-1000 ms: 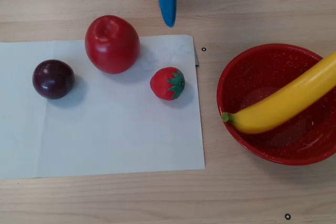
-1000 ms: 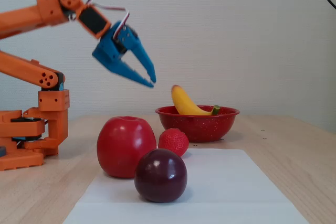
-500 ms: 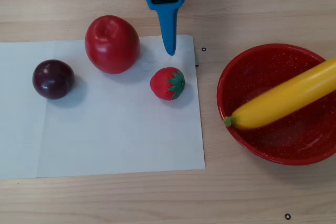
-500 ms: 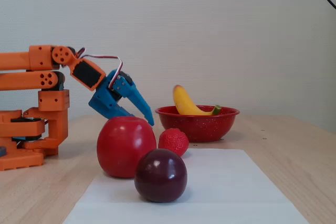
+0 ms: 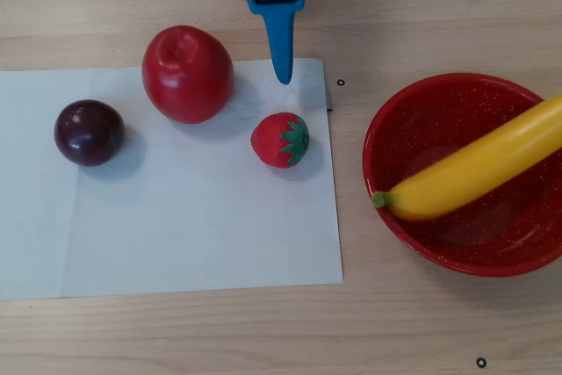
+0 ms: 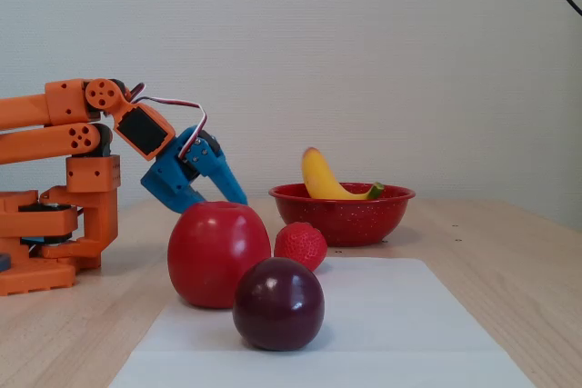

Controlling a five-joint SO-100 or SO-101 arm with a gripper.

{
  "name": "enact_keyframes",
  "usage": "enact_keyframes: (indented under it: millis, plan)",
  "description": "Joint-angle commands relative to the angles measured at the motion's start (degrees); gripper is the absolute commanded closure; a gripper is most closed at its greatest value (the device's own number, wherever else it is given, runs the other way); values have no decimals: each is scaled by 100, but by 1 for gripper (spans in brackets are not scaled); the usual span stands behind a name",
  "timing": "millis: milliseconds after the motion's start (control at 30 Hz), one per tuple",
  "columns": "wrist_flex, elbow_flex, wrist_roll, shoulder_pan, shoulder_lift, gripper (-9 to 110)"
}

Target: Grasp the banana and put it in the red bowl

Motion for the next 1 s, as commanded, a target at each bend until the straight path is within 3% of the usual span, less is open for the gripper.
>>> enact_keyframes:
  millis: [0, 967]
  plan:
    - [79, 88, 70, -334, 62, 101]
    - [123, 88, 0, -343, 62, 101]
